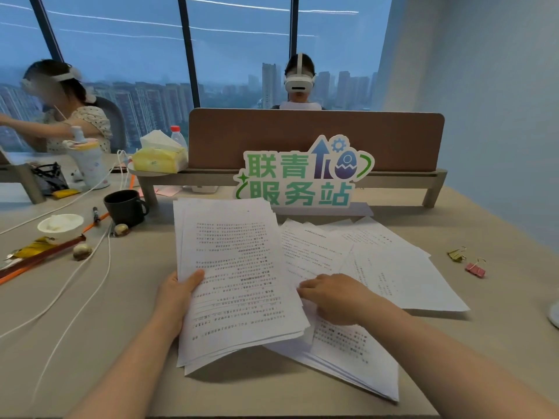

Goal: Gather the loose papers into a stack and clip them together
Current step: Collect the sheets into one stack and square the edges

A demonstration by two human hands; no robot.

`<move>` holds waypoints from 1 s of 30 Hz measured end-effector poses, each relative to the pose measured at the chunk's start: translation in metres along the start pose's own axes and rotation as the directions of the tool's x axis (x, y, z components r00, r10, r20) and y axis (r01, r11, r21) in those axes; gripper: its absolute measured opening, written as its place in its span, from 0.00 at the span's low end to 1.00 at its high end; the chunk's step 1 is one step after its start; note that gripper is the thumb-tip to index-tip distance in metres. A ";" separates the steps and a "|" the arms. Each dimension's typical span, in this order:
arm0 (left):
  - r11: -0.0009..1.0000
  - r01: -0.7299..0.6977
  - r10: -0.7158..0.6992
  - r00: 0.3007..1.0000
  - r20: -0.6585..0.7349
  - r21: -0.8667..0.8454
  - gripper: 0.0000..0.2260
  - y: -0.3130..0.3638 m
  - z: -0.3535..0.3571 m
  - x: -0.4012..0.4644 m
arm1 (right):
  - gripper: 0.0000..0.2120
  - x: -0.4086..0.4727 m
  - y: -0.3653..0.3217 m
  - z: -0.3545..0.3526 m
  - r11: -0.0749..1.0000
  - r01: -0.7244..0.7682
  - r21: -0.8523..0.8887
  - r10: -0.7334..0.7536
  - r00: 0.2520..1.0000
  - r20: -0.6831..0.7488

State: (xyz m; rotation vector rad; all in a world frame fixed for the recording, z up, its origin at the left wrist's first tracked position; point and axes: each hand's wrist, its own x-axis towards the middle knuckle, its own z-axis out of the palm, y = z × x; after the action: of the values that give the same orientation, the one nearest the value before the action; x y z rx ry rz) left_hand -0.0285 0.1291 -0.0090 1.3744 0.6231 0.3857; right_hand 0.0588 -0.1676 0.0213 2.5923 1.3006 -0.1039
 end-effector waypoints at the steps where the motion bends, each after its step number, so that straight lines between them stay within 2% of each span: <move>1: 1.000 0.003 -0.003 1.000 0.005 -0.014 0.08 0.001 0.000 -0.001 | 0.26 0.002 0.000 0.003 1.000 0.020 -0.018 -0.021 0.999 -0.034; 5: 0.999 0.021 -0.020 1.000 0.014 -0.039 0.10 0.001 -0.003 0.000 | 0.15 0.003 0.000 0.011 0.996 0.013 -0.093 -0.030 0.983 -0.180; 7: 0.999 0.025 -0.025 1.000 0.016 -0.043 0.11 0.001 -0.004 -0.001 | 0.13 0.003 -0.001 0.015 0.996 -0.076 -0.047 0.063 0.970 -0.236; 10: 0.998 0.022 -0.022 1.000 0.016 -0.055 0.11 0.002 -0.004 -0.001 | 0.14 0.000 -0.003 0.015 0.972 -0.207 0.114 0.231 0.933 -0.276; 12: 0.998 0.025 -0.024 1.000 0.019 -0.058 0.11 0.001 -0.004 -0.001 | 0.15 -0.004 -0.003 0.011 0.950 -0.222 0.220 0.272 0.935 -0.229; 15: 0.998 0.028 -0.026 0.999 0.027 -0.063 0.11 0.000 -0.005 0.001 | 0.18 -0.014 -0.006 0.003 0.962 -0.121 0.243 0.162 0.975 -0.154; 19: 0.997 0.032 -0.030 0.999 0.033 -0.077 0.11 0.000 -0.006 0.001 | 0.32 -0.024 -0.015 -0.006 0.977 0.020 0.210 0.000 0.996 -0.092; 23: 0.996 0.037 -0.034 0.999 0.031 -0.087 0.09 0.001 -0.006 0.000 | 0.44 -0.029 -0.027 -0.012 0.959 0.050 0.277 -0.062 0.997 0.036; 30: 0.993 0.048 -0.045 0.998 0.038 -0.105 0.09 0.001 -0.008 0.000 | 0.32 -0.026 -0.040 -0.015 0.970 -0.059 0.234 0.046 0.997 0.060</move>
State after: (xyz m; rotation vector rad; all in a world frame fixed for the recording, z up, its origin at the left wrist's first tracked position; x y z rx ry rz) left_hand -0.0335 0.1357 -0.0089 1.2604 0.5961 0.3516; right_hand 0.0108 -0.1616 0.0334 2.7958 1.2686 -0.3371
